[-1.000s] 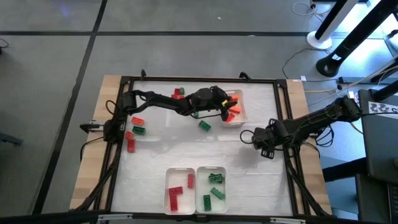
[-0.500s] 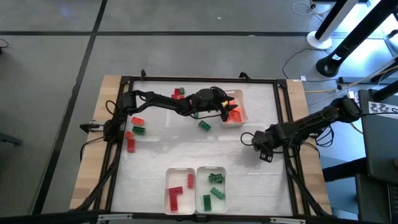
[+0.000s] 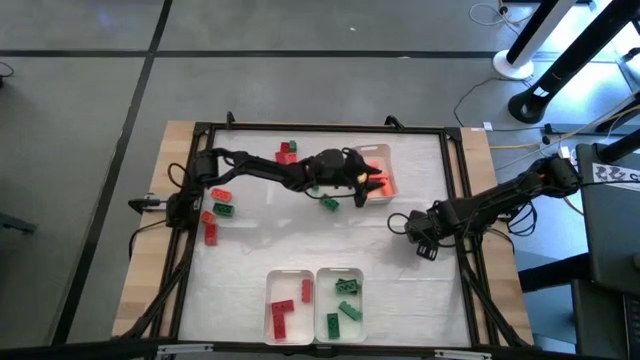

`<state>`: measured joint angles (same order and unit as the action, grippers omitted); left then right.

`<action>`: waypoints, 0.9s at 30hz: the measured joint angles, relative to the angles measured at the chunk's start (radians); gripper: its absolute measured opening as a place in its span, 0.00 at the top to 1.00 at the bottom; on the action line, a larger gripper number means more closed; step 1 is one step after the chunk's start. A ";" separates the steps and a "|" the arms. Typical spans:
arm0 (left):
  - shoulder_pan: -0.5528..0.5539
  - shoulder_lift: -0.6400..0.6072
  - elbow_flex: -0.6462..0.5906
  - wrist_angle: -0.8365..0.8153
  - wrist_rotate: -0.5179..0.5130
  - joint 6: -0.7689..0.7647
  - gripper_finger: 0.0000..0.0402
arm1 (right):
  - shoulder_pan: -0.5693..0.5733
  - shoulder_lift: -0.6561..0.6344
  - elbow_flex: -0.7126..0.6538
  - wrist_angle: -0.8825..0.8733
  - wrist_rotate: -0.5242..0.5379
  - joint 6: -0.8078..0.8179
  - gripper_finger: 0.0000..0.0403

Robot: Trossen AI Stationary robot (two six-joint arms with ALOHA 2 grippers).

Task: Sort blocks
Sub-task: Put the green game piece into the bottom right white bin

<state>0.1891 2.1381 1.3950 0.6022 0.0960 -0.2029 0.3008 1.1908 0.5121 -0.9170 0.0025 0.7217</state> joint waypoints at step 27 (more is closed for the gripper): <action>-0.052 -0.598 0.000 -1.170 0.072 0.238 0.49 | 0.001 -0.038 0.210 0.460 0.031 -0.292 0.62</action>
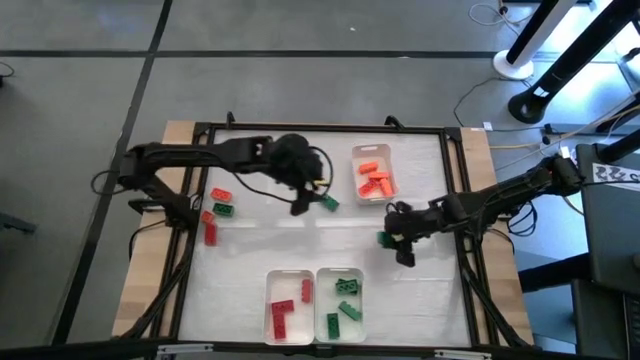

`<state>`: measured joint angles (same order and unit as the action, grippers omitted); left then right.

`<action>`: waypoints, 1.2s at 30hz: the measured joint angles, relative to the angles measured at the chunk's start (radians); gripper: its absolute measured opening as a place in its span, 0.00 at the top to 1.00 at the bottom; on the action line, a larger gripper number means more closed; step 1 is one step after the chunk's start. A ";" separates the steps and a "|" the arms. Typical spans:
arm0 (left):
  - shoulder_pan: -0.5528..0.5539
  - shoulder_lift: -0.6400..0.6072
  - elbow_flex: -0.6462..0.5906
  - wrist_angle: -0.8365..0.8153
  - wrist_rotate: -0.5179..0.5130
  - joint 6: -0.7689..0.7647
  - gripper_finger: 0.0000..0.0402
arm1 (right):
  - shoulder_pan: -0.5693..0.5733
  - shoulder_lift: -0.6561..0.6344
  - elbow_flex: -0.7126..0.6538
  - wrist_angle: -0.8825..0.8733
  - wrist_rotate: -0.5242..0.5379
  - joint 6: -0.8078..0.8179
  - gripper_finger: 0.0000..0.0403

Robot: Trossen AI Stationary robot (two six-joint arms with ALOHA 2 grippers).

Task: Sort blocks
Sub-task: Put the green game piece into the bottom right white bin

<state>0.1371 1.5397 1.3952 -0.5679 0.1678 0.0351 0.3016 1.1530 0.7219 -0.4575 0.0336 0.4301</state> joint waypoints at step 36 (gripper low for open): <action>0.175 -0.133 -0.288 -0.672 -0.411 -0.519 0.49 | 0.000 0.436 0.001 0.906 -0.470 -0.254 0.61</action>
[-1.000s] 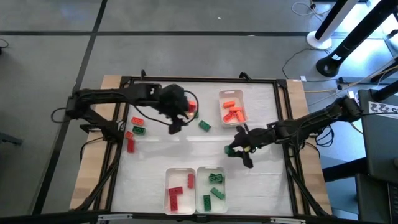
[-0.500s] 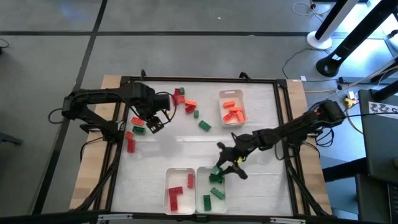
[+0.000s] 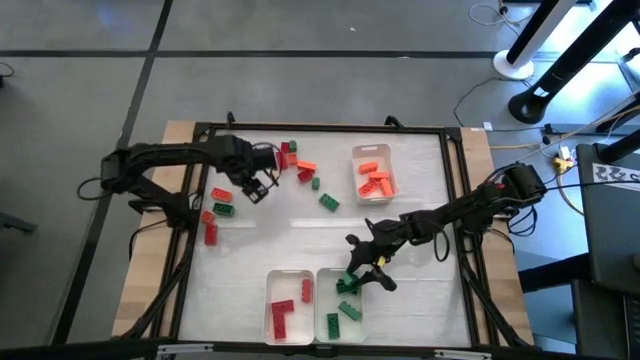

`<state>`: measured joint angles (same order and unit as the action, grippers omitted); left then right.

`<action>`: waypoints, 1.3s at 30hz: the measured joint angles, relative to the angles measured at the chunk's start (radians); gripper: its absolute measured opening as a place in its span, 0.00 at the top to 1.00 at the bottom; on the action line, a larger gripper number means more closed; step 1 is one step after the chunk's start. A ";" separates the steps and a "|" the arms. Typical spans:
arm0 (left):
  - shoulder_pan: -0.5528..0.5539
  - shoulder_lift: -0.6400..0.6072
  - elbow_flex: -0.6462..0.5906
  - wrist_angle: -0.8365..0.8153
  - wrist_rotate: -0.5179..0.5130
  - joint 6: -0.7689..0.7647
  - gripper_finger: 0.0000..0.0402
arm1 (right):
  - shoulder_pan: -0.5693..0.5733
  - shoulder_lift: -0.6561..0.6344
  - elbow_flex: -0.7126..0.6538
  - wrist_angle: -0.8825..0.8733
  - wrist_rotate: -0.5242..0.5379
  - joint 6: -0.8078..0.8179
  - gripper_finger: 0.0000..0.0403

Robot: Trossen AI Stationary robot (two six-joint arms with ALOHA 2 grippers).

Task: Sort blocks
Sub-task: Put the green game piece into the bottom right white bin, then put the orange game piece into the top right white bin

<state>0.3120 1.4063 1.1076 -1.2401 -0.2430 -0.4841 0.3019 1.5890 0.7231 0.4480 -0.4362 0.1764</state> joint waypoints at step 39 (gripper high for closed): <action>0.450 0.062 -0.391 0.764 0.007 0.095 0.49 | -0.001 0.000 0.000 0.017 0.015 0.001 0.37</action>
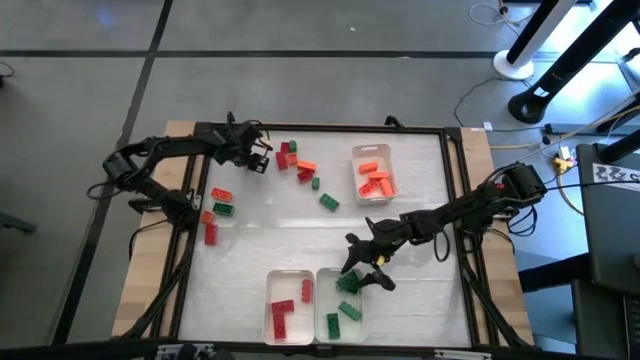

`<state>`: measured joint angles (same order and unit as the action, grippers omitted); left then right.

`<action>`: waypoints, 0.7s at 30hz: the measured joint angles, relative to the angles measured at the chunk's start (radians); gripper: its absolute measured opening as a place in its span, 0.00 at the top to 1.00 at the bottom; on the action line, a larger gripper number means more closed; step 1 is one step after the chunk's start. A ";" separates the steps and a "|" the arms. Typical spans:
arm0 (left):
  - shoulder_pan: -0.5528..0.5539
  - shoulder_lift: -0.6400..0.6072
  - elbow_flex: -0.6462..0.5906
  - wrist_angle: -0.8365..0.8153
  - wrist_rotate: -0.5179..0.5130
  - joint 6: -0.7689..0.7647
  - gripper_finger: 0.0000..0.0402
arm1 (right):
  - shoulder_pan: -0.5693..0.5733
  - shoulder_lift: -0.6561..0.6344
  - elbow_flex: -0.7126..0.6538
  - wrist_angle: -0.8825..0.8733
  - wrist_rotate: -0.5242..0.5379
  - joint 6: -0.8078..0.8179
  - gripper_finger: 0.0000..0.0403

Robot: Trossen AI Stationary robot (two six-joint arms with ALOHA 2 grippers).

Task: Sort blocks
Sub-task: Put the orange game piece into the top right white bin

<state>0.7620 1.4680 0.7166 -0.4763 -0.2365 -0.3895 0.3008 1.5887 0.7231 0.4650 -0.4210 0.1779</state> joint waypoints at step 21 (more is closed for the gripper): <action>-0.001 0.028 0.041 0.042 0.149 0.038 0.69 | 0.000 -0.375 0.001 -0.368 0.239 -0.200 0.37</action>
<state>0.7607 1.4960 0.7579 -0.4339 -0.0870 -0.3514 0.3008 1.2132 0.7238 0.0974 -0.1815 -0.0220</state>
